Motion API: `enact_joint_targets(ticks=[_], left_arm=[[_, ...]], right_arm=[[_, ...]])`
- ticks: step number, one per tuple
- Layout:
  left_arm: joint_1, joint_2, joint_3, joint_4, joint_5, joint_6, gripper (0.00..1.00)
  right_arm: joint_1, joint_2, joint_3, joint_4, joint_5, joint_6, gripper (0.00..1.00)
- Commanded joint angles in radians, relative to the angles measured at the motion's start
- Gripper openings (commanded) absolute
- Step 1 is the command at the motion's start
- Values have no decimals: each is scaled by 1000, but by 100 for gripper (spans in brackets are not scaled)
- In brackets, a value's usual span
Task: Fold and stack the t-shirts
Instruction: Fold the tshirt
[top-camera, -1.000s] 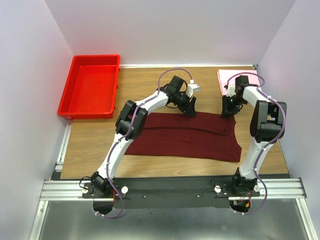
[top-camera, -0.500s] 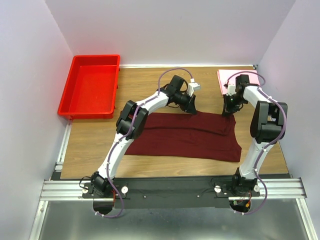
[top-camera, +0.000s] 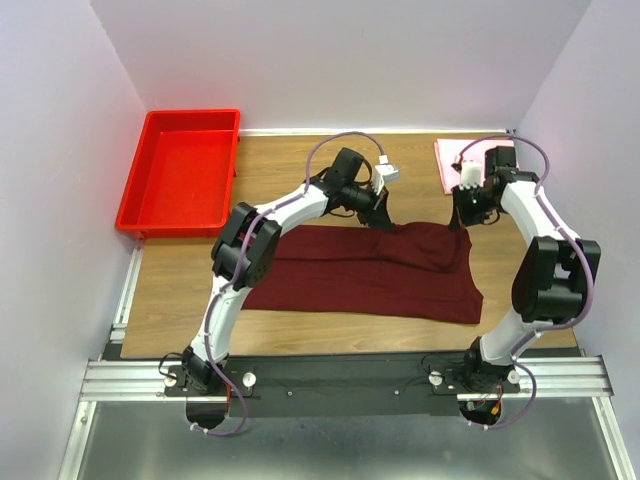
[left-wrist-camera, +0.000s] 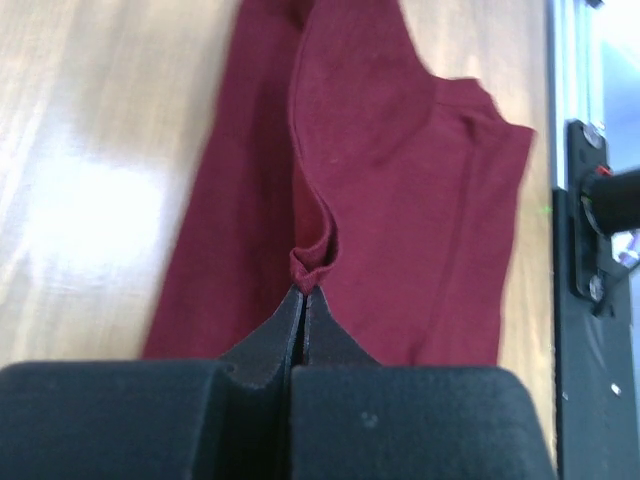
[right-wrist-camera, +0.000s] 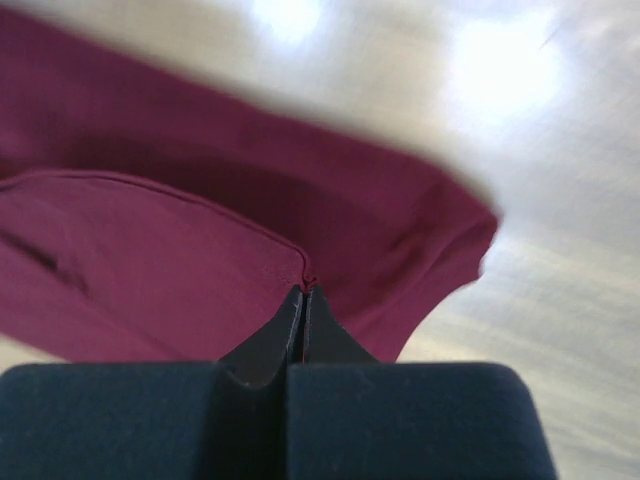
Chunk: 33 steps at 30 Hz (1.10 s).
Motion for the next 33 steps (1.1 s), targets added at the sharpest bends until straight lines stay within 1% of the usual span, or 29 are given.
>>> enact_joint_targets(ticks=[1,4,8,13,16,24,29,33], left_arm=[[-41,-110,-98,-20,34,100,0],[-69,-163,-182,-51,25,168,0],[-106,-228,-281,-85,-3,251,0],[-132,-261,-393,-93,-38,294,0],[-132,-266,-422,-103,-57,313,0],[-132,-265,-434,-129,-78,333,3],[-129,-286,-410,-140,-83,348,2],[-108,-248,-364,-168,-95,354,3]], right_arm=[[-7,-72,-97,-98,-61,-106,1],[-7,-123,-171,-147,-91,-164,1],[-7,-219,-268,-161,-77,-245,1],[-7,-278,-319,-213,-92,-335,1],[-6,-289,-334,-231,-92,-369,1],[13,-240,-365,-239,-81,-408,1],[16,-200,-318,-235,-91,-402,1],[16,-158,-278,-199,-69,-374,1]])
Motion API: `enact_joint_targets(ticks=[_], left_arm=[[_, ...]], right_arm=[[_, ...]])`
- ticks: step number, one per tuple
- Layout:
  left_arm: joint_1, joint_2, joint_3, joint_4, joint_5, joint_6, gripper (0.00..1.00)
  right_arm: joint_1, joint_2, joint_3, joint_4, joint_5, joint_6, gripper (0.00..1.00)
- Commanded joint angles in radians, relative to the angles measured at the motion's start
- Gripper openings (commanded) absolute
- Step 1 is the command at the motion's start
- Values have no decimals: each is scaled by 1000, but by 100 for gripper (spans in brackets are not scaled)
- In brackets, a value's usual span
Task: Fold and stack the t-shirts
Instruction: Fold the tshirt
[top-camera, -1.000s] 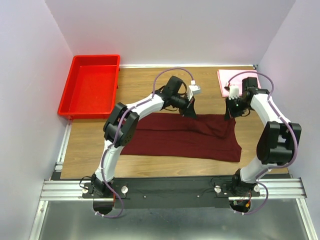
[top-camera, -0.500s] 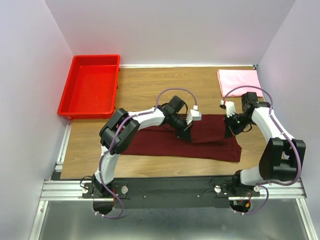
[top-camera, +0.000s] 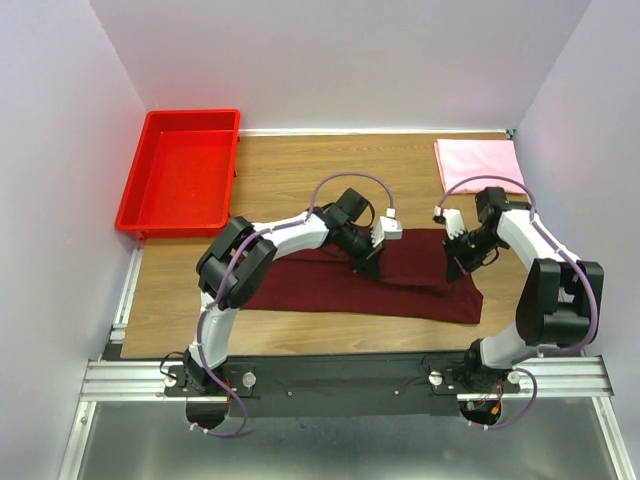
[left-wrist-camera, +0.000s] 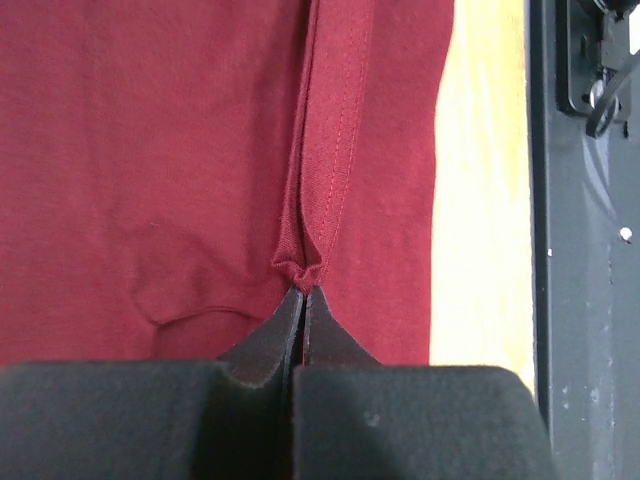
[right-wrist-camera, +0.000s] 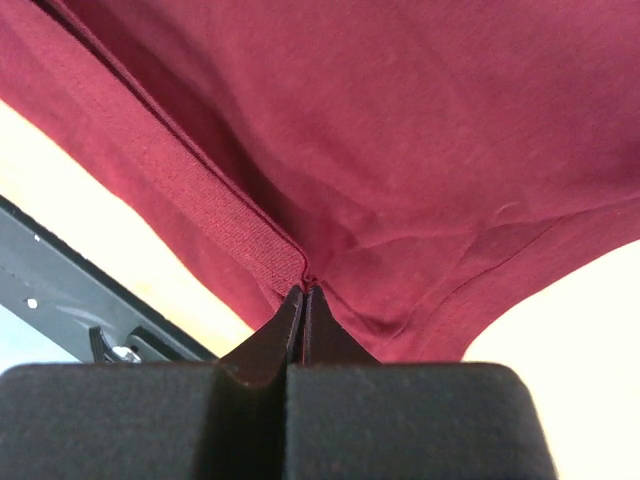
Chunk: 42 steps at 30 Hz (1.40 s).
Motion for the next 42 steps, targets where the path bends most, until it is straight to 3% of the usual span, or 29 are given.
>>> enact_joint_targets(ticks=[1,13,16,18,20,23,28,35,42], left_arm=[[29,-1,64,-48,-36,26,4],[59,91,141,-44,-125,-6,17],[65,92,141,-38,-161,-16,25],[79,68,127,-27,-171,-23,38],[100,40,115,-24,-171,-11,39],[124,-42,71,-33,-162,18,40],[135,-168,47,-108,-254,139,42],[246,-142,109,-283,-341,312,42],[316,-149,-1,-285,-605,408,33]], right_arm=[[1,53,67,41,22,11,1],[3,185,130,182,125,100,1],[3,211,140,190,159,121,8],[3,211,151,195,179,143,19],[3,200,168,190,197,161,34],[3,140,174,179,233,163,41],[6,51,182,81,219,138,41],[58,37,95,60,277,127,37],[142,114,68,110,372,152,36]])
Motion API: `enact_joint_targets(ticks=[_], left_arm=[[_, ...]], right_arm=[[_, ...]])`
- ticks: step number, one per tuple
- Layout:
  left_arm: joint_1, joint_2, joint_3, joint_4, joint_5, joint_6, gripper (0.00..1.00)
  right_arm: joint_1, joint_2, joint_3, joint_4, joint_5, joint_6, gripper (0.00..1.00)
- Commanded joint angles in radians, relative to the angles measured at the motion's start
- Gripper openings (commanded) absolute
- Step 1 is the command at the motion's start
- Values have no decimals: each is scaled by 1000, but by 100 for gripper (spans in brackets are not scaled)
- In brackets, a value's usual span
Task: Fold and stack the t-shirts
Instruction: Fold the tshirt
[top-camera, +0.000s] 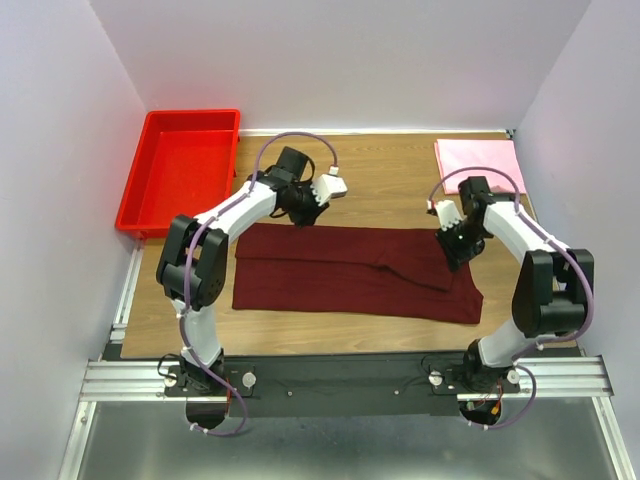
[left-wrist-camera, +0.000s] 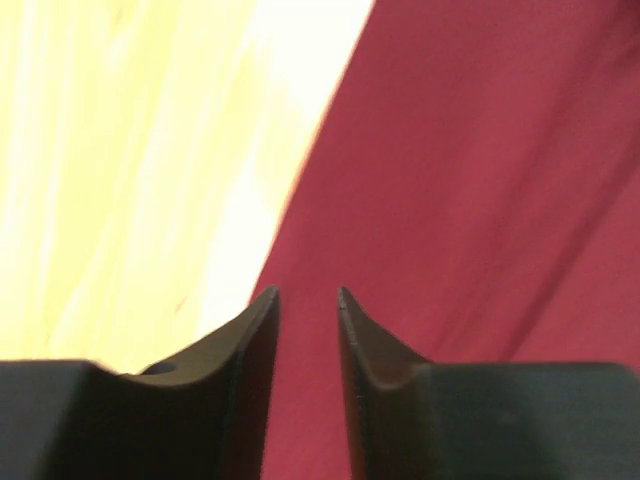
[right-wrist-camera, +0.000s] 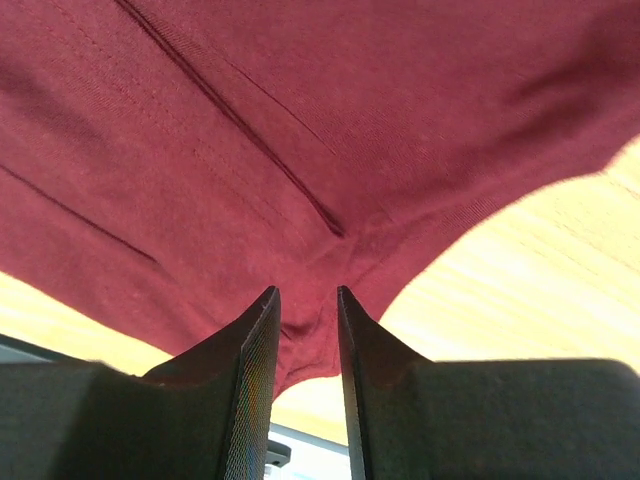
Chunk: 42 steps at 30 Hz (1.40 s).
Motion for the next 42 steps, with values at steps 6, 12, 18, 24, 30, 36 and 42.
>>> enact_joint_targets(ticks=[6,12,18,24,30,36,42], left_arm=[[68,16,-174,-58,-246,128,29],[121,-13,-311,-75,-278,152,28],[155,-85,-438,-87,-272,243,25],[214,-140,-460,-116,-232,295,25],[220,-180,-491,-132,-212,323,25],[218,-189,-483,-141,-169,335,25],[218,-191,-434,-161,-92,311,26]], right_arm=[[89,159,2,76,168,-12,33],[108,321,133,116,236,-53,32],[164,499,360,120,262,-100,31],[227,774,725,120,326,-132,28],[244,1088,1173,120,414,-130,27],[302,1245,1355,275,541,-222,27],[309,1292,1410,562,624,-288,30]])
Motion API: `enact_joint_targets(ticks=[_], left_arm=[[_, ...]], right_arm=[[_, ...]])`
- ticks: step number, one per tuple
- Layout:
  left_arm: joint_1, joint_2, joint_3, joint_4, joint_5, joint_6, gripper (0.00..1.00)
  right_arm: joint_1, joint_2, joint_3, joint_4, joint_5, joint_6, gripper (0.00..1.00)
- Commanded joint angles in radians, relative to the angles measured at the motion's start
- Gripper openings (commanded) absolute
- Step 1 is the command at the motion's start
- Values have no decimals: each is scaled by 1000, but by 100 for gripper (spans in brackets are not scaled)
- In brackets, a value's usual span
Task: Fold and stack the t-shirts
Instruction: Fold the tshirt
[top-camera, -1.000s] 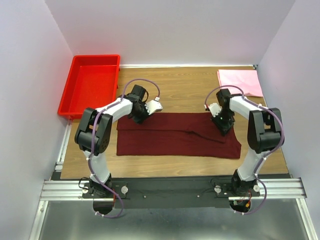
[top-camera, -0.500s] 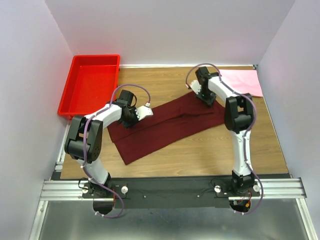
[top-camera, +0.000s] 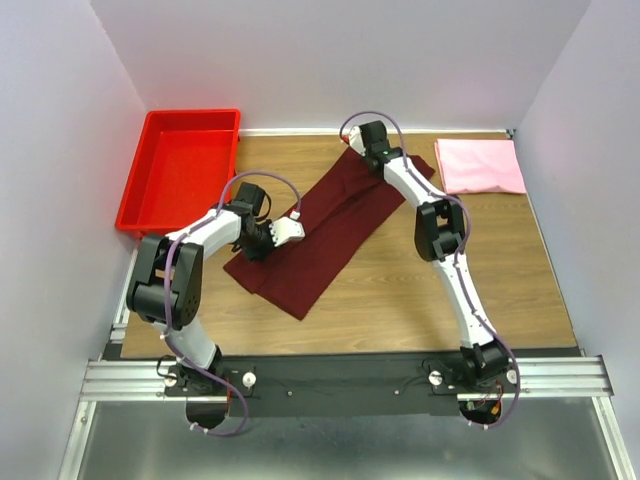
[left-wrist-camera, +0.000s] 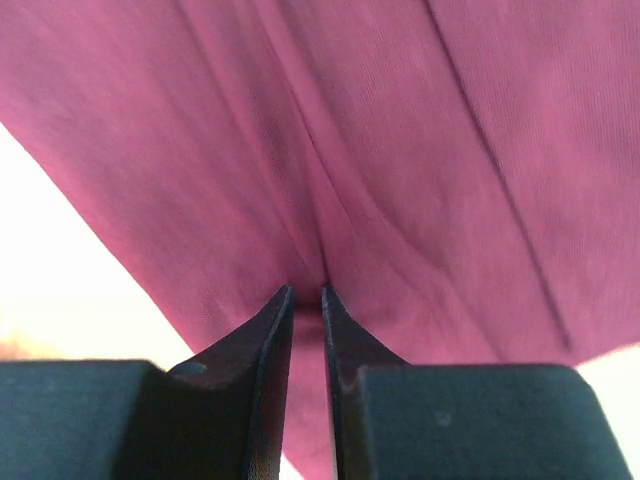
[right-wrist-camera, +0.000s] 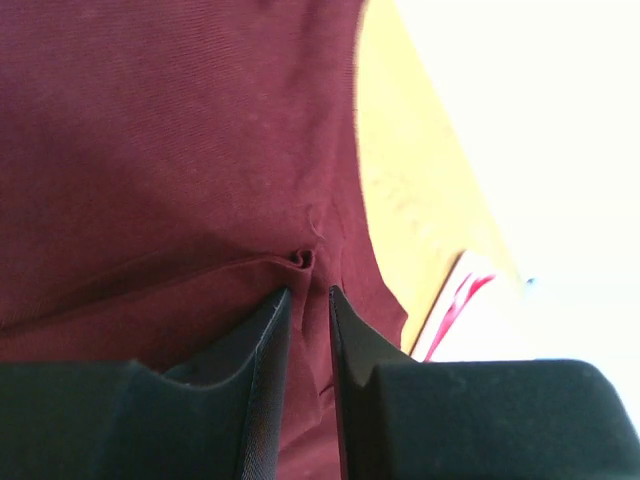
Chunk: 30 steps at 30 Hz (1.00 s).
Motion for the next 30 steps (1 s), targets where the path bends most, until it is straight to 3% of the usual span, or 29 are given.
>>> enact_joint_targets(ticks=[1,6,10,14,18,30], left_arm=[[14,-2,12,-116,52,-16,27],[0,-80,101,-107,107,-35,34],[-47,-78,170,-141,135,-38,40],[-174,-76,151,-139,140,-47,45],[-299,-58,89,-69,60,-84,45],[-448,99,62,-55,-92,-118,37]], right_arm=[[-27,130,26,178,36,-43,30],[-27,-11,-44,224,-17,-5,35],[-27,-180,-184,224,-68,49,49],[-29,-301,-301,224,-71,85,56],[-38,-395,-414,221,-62,124,63],[-89,-622,-663,102,-108,243,67]])
